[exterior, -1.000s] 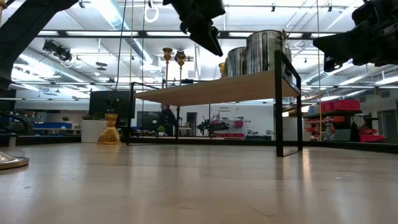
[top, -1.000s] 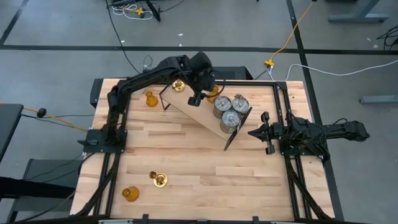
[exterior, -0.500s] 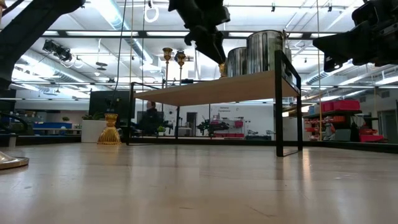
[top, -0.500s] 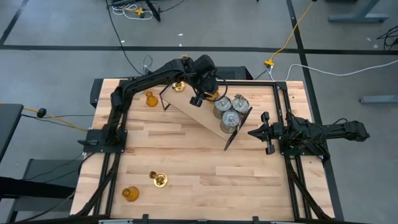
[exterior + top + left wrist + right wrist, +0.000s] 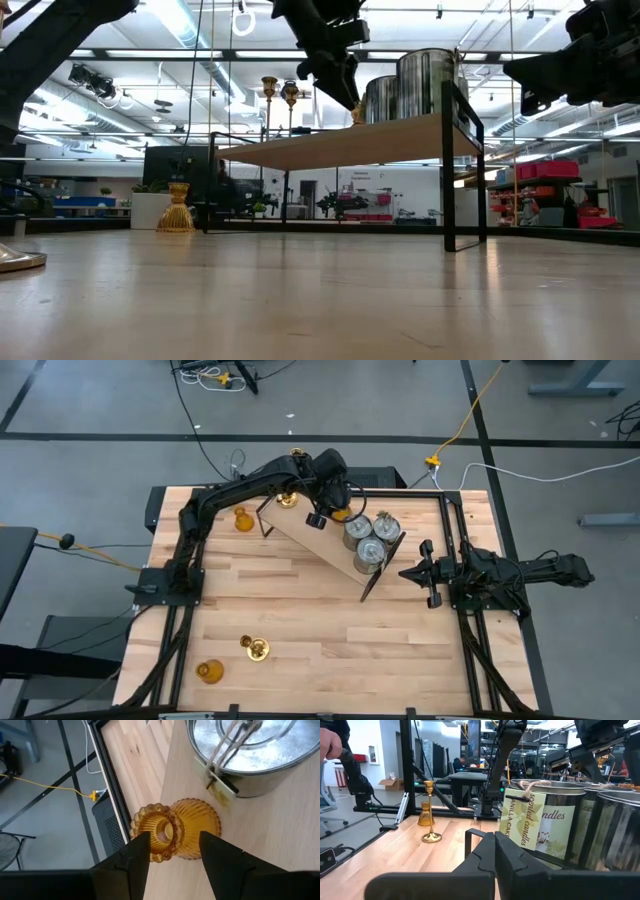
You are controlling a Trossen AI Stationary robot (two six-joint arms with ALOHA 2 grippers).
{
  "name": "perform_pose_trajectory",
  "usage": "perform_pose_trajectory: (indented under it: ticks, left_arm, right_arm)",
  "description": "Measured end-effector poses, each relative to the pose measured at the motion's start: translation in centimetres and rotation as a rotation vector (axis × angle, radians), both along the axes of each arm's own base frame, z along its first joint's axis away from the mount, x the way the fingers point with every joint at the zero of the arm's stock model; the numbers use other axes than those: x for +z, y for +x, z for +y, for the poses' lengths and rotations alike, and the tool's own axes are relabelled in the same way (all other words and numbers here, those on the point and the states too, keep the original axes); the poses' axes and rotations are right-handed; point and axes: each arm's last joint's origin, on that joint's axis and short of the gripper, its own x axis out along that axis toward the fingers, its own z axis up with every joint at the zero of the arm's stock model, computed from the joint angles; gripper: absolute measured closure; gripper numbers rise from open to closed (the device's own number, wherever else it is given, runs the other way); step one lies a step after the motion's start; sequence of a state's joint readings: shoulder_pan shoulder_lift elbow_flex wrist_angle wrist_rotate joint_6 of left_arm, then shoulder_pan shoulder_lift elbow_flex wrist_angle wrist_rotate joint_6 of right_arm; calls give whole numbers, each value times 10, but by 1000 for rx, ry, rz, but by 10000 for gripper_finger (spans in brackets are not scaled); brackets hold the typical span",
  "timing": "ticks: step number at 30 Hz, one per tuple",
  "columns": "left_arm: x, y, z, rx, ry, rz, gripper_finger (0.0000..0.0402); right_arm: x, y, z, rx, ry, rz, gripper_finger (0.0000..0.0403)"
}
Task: Pick & Place candle stick holders
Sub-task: Adjust the yellow candle holder on the shelf
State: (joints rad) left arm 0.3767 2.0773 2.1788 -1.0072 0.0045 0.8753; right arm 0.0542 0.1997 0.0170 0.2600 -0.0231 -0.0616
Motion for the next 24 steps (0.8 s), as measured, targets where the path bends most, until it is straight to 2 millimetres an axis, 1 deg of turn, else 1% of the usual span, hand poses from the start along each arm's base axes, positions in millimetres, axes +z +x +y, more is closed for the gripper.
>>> perform_pose_trajectory:
  ticks: [5,9,19,24]
  left_arm:
    - [-1,-2,0,12,8,22,225]
    - [-2,-4,1,61,17,50,225]
    - [-2,-4,1,66,24,49,225]
    - [1,-5,0,105,-1,30,225]
  right_arm:
    - [0,0,0,0,0,0,400]
    - [0,0,0,0,0,0,400]
    - [0,0,0,0,0,0,400]
    - [0,0,0,0,0,0,400]
